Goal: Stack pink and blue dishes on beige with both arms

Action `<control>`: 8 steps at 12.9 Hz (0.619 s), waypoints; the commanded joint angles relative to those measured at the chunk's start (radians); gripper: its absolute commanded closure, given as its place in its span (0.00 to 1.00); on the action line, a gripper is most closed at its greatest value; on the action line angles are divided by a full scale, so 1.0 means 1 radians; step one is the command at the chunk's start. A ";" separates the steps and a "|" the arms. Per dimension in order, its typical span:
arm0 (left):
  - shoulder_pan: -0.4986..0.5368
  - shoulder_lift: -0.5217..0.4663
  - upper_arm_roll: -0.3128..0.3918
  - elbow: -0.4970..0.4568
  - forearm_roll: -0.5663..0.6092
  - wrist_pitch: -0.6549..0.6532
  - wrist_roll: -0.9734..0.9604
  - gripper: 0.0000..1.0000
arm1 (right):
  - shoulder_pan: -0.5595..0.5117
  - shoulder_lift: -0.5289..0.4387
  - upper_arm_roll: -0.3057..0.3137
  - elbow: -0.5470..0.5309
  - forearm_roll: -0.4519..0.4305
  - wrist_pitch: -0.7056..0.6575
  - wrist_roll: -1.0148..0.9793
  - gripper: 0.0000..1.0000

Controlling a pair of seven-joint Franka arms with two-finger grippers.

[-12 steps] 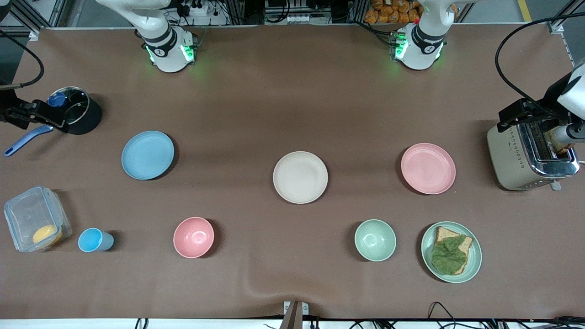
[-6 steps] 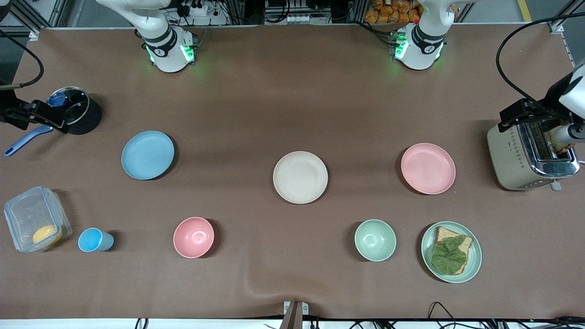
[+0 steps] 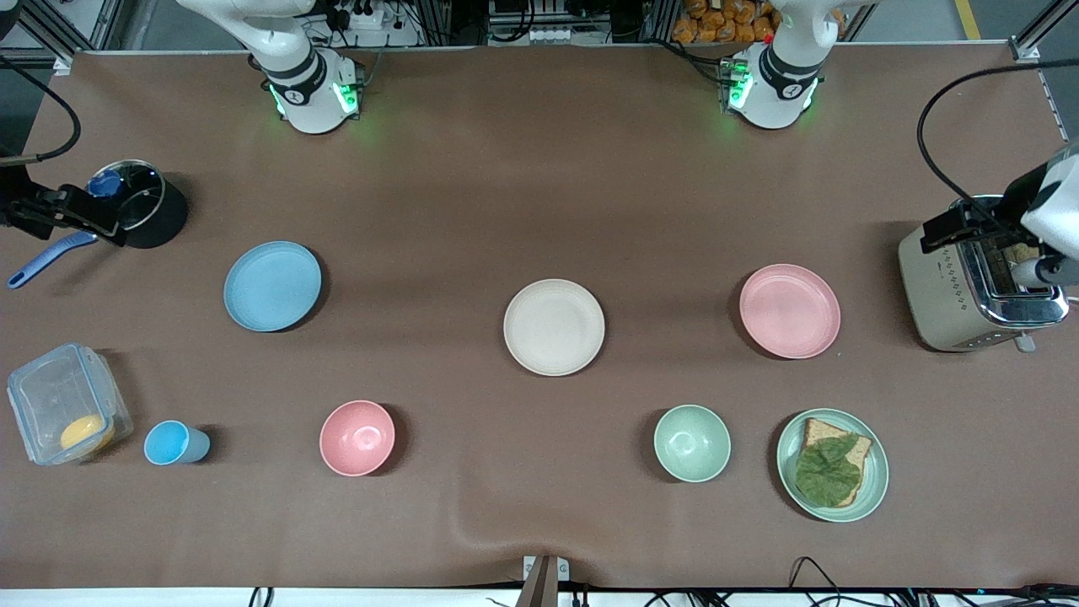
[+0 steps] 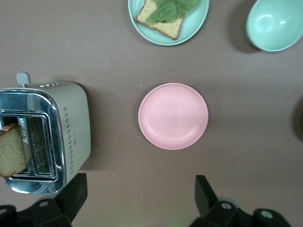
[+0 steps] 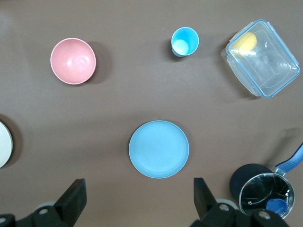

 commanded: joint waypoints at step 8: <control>0.046 -0.015 -0.006 -0.525 0.011 0.532 0.008 0.00 | 0.002 -0.012 0.001 -0.013 -0.001 0.003 0.013 0.00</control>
